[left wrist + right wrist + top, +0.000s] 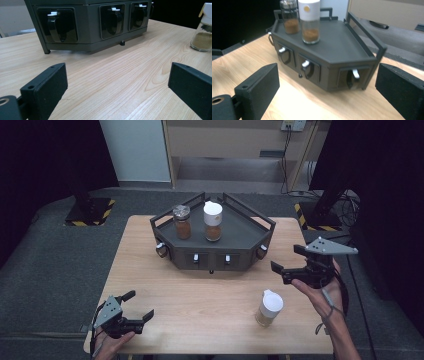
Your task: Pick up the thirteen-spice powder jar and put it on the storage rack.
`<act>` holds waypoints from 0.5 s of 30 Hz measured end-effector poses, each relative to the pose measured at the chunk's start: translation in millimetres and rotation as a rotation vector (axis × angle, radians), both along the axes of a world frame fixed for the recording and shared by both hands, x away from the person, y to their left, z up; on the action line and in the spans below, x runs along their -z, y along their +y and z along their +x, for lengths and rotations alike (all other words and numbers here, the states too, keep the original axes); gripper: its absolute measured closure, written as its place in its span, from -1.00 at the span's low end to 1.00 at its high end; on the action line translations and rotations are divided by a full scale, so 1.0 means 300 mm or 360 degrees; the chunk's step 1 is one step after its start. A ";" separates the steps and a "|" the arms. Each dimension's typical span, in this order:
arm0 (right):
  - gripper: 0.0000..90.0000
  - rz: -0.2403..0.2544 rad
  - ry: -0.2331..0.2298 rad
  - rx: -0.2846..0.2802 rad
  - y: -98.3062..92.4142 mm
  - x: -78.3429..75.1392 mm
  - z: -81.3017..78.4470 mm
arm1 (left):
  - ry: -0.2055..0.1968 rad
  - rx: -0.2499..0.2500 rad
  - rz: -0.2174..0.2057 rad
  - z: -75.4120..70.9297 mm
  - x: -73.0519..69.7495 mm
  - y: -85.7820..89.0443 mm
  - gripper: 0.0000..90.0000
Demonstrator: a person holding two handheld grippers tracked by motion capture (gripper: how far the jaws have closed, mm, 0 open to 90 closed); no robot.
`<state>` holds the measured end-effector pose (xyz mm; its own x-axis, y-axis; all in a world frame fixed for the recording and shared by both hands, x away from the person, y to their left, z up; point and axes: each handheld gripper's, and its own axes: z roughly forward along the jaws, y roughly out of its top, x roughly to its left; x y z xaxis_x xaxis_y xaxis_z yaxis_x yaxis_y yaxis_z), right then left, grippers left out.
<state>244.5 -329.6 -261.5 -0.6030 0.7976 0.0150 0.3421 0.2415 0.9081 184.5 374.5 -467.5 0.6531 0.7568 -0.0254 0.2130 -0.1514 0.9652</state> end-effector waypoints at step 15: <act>-0.89 0.0023 -0.0091 0.0145 -0.110 0.205 -0.167 | 0.0007 0.0004 0.0007 0.003 0.000 -0.003 -0.97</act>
